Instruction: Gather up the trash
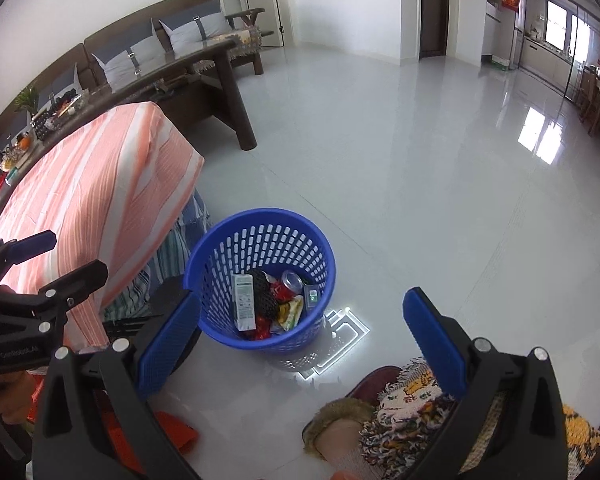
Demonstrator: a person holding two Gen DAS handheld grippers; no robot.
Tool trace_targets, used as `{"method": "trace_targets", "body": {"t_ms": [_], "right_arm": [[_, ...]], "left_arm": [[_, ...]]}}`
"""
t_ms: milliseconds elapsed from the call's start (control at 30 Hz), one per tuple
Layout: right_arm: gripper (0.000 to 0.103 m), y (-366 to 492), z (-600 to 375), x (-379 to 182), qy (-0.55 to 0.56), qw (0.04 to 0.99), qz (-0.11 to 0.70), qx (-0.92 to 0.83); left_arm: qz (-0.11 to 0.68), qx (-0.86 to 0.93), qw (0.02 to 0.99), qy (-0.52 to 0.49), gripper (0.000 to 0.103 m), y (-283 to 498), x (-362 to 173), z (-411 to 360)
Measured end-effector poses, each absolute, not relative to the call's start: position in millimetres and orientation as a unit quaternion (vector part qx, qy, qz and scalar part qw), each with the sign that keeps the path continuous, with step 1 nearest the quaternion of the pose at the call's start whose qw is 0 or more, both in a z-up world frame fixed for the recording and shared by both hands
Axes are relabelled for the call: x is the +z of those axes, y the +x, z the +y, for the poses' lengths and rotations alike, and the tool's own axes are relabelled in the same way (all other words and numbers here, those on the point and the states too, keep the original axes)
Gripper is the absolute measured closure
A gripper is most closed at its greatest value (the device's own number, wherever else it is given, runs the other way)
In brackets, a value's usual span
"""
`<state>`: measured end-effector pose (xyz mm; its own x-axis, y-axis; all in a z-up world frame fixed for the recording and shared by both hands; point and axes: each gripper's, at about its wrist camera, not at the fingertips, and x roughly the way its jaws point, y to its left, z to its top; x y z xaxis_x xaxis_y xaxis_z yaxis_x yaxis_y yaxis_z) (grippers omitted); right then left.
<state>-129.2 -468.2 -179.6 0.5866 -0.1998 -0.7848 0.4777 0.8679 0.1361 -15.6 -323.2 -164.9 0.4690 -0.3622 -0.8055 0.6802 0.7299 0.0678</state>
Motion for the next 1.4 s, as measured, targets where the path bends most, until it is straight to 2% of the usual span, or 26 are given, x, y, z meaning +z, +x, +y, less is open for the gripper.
{"method": "trace_targets", "body": {"t_ms": [1400], "right_arm": [[0.005, -124, -466, -195, 0.166, 0.867, 0.435, -0.175]], "left_arm": [[0.436, -0.303, 0.828, 0.181, 0.005, -4, -186, -327]]}}
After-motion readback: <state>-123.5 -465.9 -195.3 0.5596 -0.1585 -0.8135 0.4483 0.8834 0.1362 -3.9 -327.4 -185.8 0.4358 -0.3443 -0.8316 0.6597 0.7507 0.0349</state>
